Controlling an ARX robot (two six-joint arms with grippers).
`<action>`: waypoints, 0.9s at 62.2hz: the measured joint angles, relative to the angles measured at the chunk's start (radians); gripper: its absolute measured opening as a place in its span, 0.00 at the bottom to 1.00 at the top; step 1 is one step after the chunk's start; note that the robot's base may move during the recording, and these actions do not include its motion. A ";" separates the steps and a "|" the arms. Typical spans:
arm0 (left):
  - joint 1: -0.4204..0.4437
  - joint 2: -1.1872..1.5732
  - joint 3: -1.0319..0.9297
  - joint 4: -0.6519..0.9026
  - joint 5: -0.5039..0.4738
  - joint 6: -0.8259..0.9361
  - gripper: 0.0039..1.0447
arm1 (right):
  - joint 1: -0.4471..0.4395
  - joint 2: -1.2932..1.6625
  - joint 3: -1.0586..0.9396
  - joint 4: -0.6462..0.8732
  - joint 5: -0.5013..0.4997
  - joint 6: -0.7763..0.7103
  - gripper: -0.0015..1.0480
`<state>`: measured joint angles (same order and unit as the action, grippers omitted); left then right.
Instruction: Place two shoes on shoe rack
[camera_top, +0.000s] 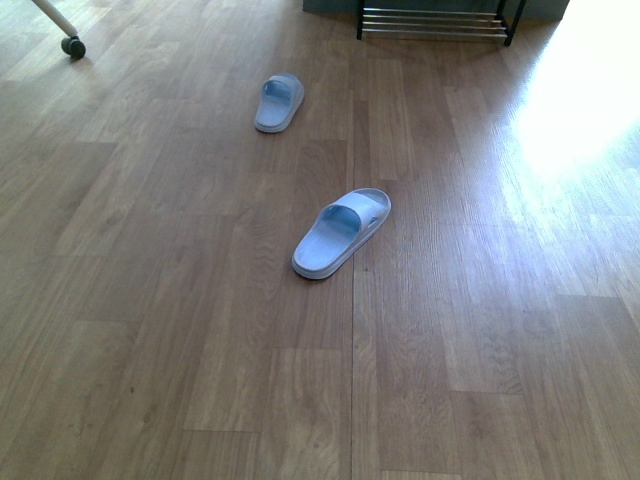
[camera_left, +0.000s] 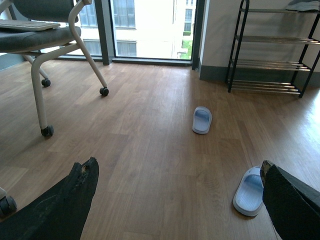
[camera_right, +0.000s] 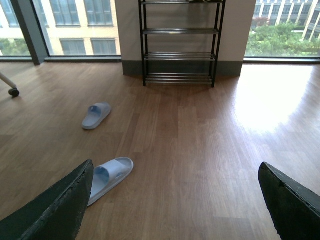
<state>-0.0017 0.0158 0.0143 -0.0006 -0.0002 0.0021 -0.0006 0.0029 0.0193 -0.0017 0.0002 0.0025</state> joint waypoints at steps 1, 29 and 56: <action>0.000 0.000 0.000 0.000 0.000 0.000 0.91 | 0.000 0.000 0.000 0.000 0.000 0.000 0.91; 0.000 0.000 0.000 0.000 0.000 0.000 0.91 | 0.000 0.000 0.000 0.000 0.000 0.000 0.91; 0.000 0.000 0.000 0.000 -0.001 0.000 0.91 | 0.000 0.000 0.000 0.000 -0.003 0.000 0.91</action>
<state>-0.0017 0.0158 0.0143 -0.0006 -0.0013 0.0025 -0.0010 0.0029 0.0193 -0.0017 -0.0029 0.0025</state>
